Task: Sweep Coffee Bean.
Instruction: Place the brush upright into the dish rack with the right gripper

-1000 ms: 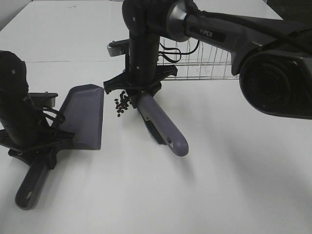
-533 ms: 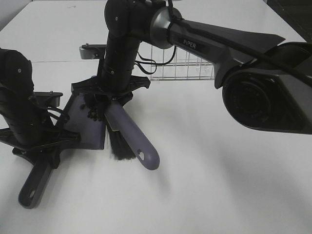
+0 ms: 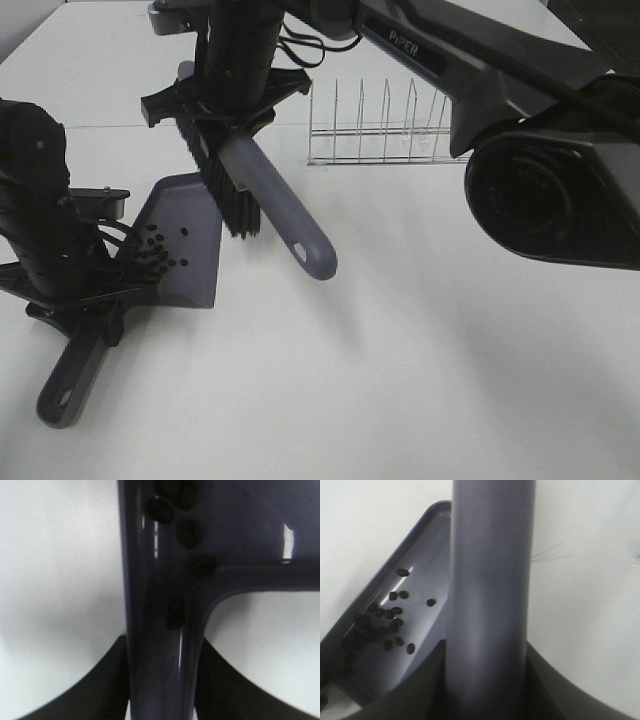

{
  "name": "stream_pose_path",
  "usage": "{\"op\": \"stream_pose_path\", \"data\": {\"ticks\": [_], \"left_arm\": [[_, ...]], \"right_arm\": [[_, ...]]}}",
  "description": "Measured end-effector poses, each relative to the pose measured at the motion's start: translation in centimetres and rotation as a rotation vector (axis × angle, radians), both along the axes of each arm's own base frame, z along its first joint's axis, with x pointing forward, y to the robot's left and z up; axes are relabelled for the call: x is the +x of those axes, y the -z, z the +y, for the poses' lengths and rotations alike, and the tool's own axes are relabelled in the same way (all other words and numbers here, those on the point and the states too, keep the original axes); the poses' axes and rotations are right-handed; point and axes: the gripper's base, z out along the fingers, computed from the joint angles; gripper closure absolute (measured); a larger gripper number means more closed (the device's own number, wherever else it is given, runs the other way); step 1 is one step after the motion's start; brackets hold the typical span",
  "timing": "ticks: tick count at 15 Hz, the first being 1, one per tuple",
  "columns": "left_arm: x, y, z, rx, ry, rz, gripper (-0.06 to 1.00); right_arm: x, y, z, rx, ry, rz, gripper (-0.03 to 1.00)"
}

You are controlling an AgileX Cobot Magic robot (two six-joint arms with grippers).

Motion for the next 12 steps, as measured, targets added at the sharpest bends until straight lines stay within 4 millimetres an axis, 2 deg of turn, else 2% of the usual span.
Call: {"op": "stream_pose_path", "data": {"ticks": [3,6,10,12], "left_arm": [[0.0,0.0,0.0,0.0,0.003,0.0,0.62],[0.0,0.0,0.0,0.0,0.003,0.0,0.62],[0.0,0.0,0.0,0.0,0.003,0.0,0.62],[0.0,0.0,0.0,0.0,0.003,0.0,0.62]], "right_arm": [[1.1,-3.0,-2.3,-0.012,0.039,-0.077,0.7],[2.7,-6.3,-6.2,0.005,0.102,-0.134,0.7],[3.6,-10.2,-12.4,-0.003,0.191,-0.17,0.7],[3.8,-10.6,-16.3,-0.03,0.26,-0.138,0.7]]}}
